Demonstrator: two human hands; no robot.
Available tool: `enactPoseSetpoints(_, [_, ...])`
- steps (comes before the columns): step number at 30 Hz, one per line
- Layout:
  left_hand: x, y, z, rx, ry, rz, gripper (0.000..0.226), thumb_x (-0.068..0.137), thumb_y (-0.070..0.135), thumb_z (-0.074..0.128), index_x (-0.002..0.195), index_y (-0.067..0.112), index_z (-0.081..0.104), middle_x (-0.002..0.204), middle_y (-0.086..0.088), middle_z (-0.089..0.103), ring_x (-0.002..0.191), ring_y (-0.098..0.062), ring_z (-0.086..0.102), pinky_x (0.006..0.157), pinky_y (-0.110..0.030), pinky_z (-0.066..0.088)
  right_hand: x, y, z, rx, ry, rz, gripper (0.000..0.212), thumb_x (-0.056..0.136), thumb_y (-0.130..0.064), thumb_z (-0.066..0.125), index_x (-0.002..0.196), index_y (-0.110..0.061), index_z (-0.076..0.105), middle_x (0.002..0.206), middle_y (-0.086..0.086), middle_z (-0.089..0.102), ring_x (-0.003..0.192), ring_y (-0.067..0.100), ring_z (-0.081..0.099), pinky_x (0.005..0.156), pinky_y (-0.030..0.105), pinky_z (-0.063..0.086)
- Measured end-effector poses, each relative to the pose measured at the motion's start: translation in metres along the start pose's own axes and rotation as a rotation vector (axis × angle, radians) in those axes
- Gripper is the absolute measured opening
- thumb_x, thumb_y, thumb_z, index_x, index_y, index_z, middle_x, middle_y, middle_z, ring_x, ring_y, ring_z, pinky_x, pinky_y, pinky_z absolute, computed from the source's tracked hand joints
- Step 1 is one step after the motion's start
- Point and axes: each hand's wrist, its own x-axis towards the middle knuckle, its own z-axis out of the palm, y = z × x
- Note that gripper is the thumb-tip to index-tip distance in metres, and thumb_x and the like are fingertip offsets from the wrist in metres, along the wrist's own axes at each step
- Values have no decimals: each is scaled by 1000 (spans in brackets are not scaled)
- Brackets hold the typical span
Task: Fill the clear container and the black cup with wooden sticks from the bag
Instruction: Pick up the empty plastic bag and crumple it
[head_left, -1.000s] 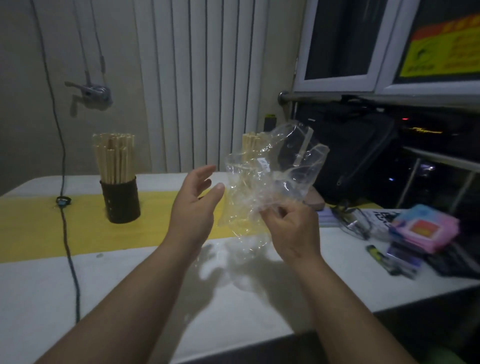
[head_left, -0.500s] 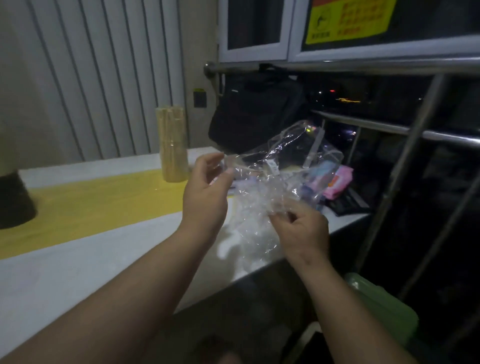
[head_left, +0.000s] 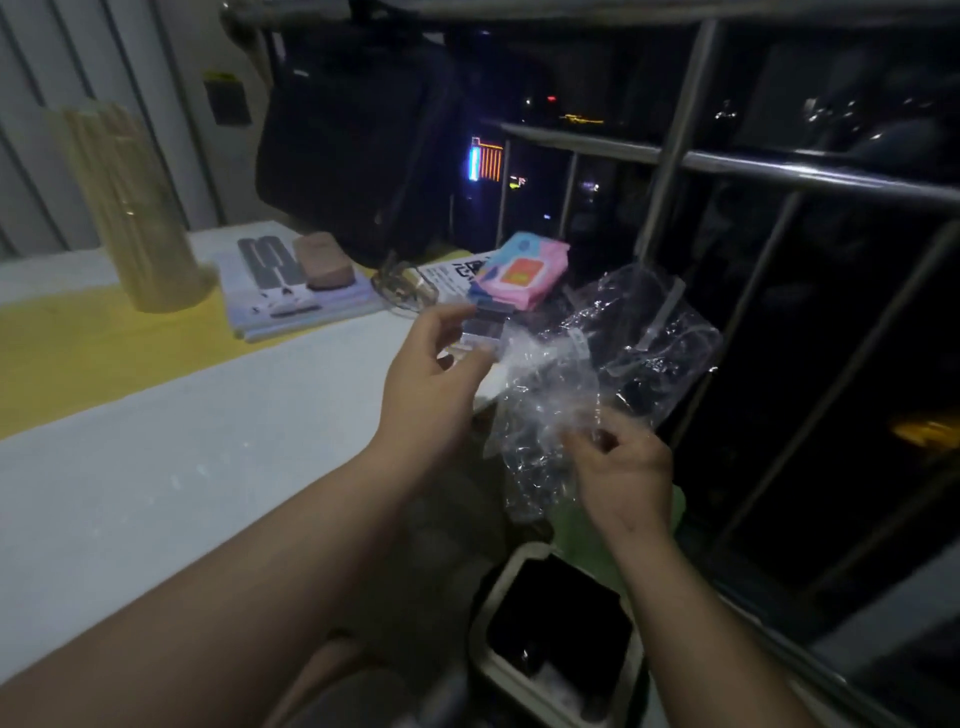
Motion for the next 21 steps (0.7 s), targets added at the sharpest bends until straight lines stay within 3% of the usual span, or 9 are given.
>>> enactPoseSetpoints(2, [-2,-5,10,12,-46,-18,30,94,15,65,114,36,58,111,26,59,108,6,56,88,-18,46,-1,18,-10,37,28,68,16,85,-8,73,97,-18,76,89,1,72,70,2,64,66,14,49])
enactPoseSetpoints(4, [-3,-9,19,28,-76,-31,30,95,16,65,112,39,57,112,26,58,111,1,56,94,-26,47,-3,39,-18,-4,36,92,20,85,-8,72,92,-27,73,85,-2,72,76,15,67,71,25,52])
enactPoseSetpoints(7, [-5,-12,28,64,-98,-25,29,94,16,66,115,35,57,113,24,58,117,-7,56,102,-34,47,-9,74,-27,-152,55,180,15,90,-13,68,89,-27,64,73,-7,61,67,16,59,58,23,46])
enactPoseSetpoints(9, [-5,-15,32,80,-111,-30,30,94,18,67,118,34,57,117,17,59,121,-8,54,107,-38,45,-17,100,-32,-249,64,283,5,93,-24,66,96,-27,63,80,-8,60,67,8,55,54,20,41])
enactPoseSetpoints(11, [-5,-17,34,100,-128,-32,32,94,20,67,120,35,56,123,12,59,124,-9,52,109,-40,44,-24,126,-33,-310,38,339,14,93,-32,66,102,-22,67,99,-5,61,74,4,57,58,21,41])
enactPoseSetpoints(15, [-5,-17,39,92,-139,-29,33,94,19,67,123,31,58,126,7,60,125,-10,52,108,-41,45,-33,156,-36,-466,-22,479,23,88,-38,67,89,-15,69,82,4,69,74,24,66,57,27,47])
enactPoseSetpoints(18, [-4,-18,42,89,-142,-20,32,94,18,68,121,32,57,124,8,60,125,-9,53,108,-39,45,-43,168,-40,-771,-143,428,15,87,-30,64,98,-19,69,96,4,68,88,28,64,63,27,40])
enactPoseSetpoints(21, [-4,-19,44,93,-146,-10,32,94,18,68,120,34,56,126,8,61,125,-9,53,107,-38,45,-51,181,-39,-769,-199,467,13,89,-26,63,102,-22,64,104,2,65,90,27,63,65,28,40])
